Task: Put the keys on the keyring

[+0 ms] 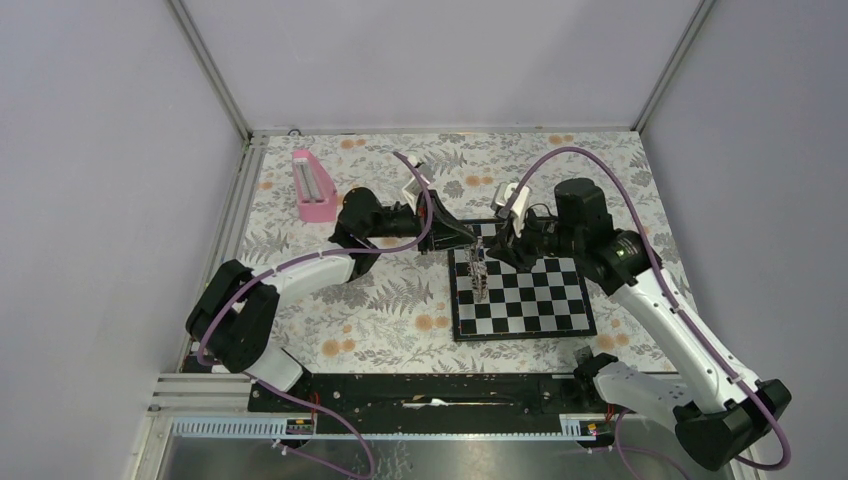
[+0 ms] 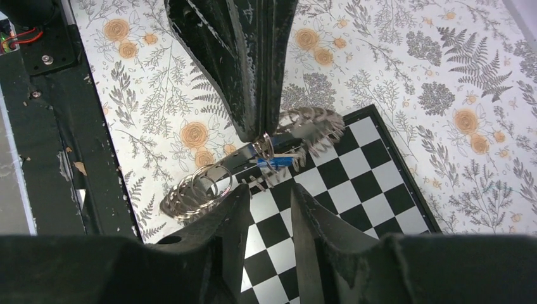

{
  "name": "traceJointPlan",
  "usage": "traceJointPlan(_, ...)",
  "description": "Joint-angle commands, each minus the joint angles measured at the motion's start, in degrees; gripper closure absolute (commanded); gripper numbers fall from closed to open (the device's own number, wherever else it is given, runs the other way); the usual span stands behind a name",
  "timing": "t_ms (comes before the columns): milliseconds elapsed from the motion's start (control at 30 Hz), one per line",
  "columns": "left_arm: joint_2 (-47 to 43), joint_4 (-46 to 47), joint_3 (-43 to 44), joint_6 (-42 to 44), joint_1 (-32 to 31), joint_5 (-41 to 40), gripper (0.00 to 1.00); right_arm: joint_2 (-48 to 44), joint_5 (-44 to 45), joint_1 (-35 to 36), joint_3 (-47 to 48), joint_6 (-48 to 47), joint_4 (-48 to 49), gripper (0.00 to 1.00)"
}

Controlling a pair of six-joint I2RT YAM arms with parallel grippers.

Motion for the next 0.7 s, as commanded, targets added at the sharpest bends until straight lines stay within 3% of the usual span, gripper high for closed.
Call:
traceJointPlan(0, -0.4, 7.6, -0.3, -1.2, 0.4, 2.9, 1.00, -1.1, -2.3, -0.9, 0.8, -1.3, 0.1, 0.64)
traceJointPlan(667, 0.1, 11.1, -1.2, -2.3, 0.3, 6.3, 1.00, 3.4, -11.9, -1.0, 4.4, -0.4, 0.0, 0.65)
